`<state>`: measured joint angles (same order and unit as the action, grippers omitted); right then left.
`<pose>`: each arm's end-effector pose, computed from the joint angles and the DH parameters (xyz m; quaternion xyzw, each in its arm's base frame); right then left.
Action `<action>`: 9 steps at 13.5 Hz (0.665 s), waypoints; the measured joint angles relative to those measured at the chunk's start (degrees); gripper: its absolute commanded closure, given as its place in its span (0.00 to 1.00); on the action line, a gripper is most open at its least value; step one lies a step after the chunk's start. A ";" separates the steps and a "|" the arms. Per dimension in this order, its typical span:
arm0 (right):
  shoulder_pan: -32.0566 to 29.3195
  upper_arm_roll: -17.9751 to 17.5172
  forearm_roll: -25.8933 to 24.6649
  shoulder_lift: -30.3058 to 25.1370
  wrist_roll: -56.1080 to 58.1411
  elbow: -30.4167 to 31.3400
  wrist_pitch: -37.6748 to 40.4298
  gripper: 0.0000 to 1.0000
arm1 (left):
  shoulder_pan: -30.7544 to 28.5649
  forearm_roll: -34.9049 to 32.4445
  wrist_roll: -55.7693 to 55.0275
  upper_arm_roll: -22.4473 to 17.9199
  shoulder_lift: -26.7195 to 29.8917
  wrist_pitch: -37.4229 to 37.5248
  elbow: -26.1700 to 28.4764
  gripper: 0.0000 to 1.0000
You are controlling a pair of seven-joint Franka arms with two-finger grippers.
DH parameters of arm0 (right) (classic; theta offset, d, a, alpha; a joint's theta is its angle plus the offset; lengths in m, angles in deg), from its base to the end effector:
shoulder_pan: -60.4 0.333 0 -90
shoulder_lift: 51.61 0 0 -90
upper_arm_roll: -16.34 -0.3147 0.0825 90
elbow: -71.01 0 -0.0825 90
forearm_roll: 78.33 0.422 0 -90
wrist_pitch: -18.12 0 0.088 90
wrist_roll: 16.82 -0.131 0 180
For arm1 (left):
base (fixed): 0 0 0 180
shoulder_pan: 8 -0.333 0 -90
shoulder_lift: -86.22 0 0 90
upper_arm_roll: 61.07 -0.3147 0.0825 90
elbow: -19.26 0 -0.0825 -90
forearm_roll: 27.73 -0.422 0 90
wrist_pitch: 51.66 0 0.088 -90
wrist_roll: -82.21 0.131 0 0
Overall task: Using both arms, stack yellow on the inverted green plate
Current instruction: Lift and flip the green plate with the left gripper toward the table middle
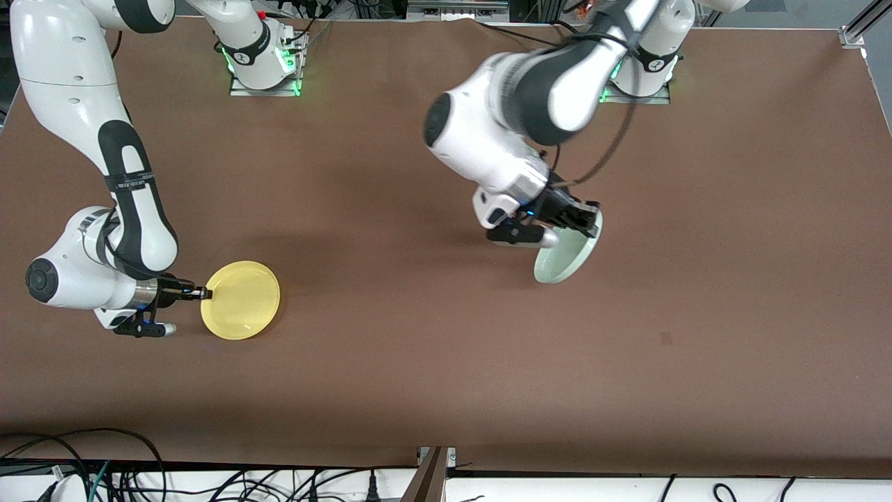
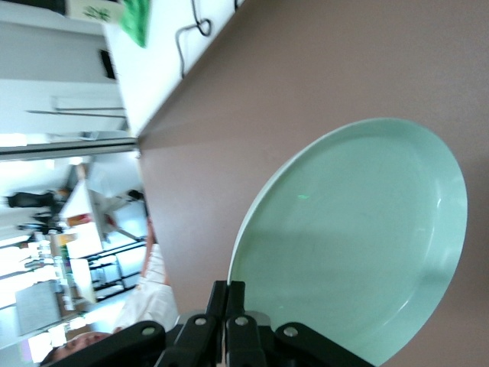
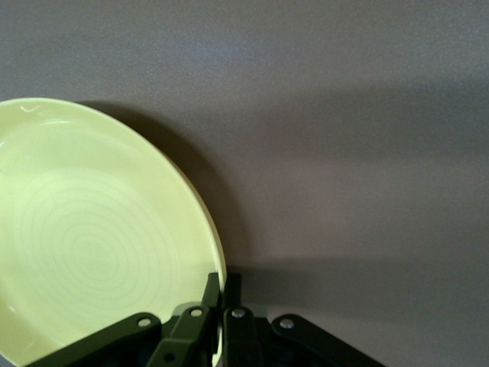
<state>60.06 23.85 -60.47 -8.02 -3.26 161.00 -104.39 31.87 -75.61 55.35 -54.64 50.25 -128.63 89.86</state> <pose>0.7000 -0.0698 0.1317 -0.9925 0.0324 0.0744 0.0918 0.5778 -0.4196 0.3819 -0.8825 0.1613 -0.0336 0.4406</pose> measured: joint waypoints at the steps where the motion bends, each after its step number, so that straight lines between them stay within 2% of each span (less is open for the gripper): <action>1: 0.00 0.00 0.01 0.05 0.06 0.00 -0.03 1.00 | 1.79 -1.89 -2.29 -0.09 -1.47 0.33 0.02 1.00; 7: 0.00 -0.06 0.02 0.05 0.35 -0.28 -0.02 1.00 | 8.87 -12.93 -15.92 -0.60 -12.35 0.29 0.11 1.00; 9: 0.00 -0.09 0.02 0.04 0.57 -0.79 -0.02 1.00 | 11.26 -14.57 -19.19 -0.99 -14.99 0.30 0.04 1.00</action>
<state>60.07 23.76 -60.45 -7.98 -2.69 160.21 -104.41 43.12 -90.18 36.16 -55.64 35.26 -128.33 89.89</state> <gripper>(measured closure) 0.969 0.974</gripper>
